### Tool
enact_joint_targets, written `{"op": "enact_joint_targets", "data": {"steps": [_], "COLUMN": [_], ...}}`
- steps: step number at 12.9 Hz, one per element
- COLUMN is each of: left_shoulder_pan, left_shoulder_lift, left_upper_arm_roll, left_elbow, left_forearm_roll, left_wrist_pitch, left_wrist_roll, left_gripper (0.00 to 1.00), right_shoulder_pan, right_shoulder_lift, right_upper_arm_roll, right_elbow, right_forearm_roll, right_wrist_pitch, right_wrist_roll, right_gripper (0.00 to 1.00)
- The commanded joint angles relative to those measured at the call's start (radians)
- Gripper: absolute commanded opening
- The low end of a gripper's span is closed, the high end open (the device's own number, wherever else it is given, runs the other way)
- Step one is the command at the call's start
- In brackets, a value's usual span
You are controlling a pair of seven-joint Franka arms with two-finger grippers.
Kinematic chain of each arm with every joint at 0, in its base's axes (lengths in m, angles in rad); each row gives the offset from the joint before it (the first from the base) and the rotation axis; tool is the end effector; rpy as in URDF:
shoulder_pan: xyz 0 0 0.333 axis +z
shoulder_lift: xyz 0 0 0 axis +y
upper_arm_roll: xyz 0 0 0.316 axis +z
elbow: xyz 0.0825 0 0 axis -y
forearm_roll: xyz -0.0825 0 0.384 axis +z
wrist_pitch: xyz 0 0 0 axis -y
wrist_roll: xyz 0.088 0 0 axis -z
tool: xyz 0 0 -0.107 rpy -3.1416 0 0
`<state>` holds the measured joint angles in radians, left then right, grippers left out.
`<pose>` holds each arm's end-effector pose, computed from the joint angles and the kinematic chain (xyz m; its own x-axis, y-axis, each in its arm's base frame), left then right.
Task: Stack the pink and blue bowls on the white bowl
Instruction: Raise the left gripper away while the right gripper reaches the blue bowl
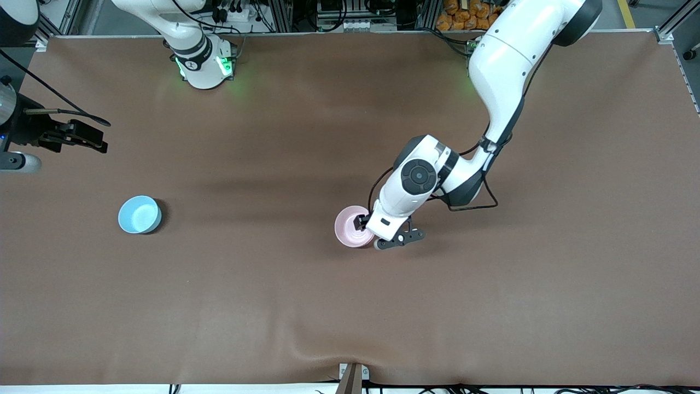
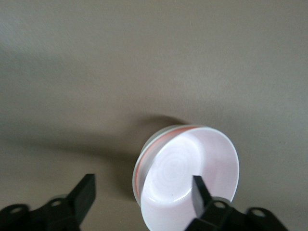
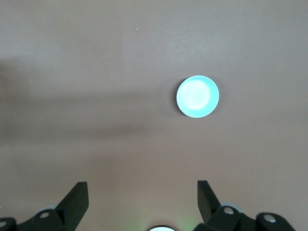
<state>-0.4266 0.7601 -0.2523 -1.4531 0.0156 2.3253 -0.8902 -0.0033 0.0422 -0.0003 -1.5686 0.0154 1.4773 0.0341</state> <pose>0.5946 -0.4325 0.2576 0.9613 0.2719 -0.0436 0.2751 -0.9405 0.1996 0.5557 -0.0002 0.5946 0.9904 -0.0362 -0.1335 -0.0380 -0.9992 -0.0108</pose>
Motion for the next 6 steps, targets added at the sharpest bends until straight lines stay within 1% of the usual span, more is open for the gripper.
{"op": "enact_joint_targets", "data": {"steps": [1,2,4,6], "left_shoulder_pan": [0.0,0.002,0.011,0.057], "left_shoulder_lift": [-0.074,-0.099,-0.166,-0.232], "left_upper_arm_roll": [0.028,0.039,0.067,0.073], "left_elbow": [-0.003,-0.001,-0.001,0.003], "left_forearm_roll": [0.009,0.01,0.02,0.035], "left_wrist_pitch": [-0.073,-0.102,-0.157,-0.231], "left_wrist_roll": [-0.015,-0.015,-0.009,0.003], "left_gripper": [1.0,1.0,1.0,1.0], "right_shoulder_pan": [-0.029,-0.044,-0.105,-0.155], "right_shoulder_lift": [0.007,0.028,0.118,0.201], "right_upper_arm_roll": [-0.001,-0.001,-0.001,-0.001], "right_elbow": [-0.106,-0.137,-0.16,-0.162], "right_forearm_roll": [-0.011,-0.018,-0.022,-0.022], "right_wrist_pitch": [0.075,0.118,0.2,0.271], "right_wrist_roll": [-0.002,-0.002,-0.017,-0.12], "right_gripper": [1.0,1.0,1.0,1.0]}}
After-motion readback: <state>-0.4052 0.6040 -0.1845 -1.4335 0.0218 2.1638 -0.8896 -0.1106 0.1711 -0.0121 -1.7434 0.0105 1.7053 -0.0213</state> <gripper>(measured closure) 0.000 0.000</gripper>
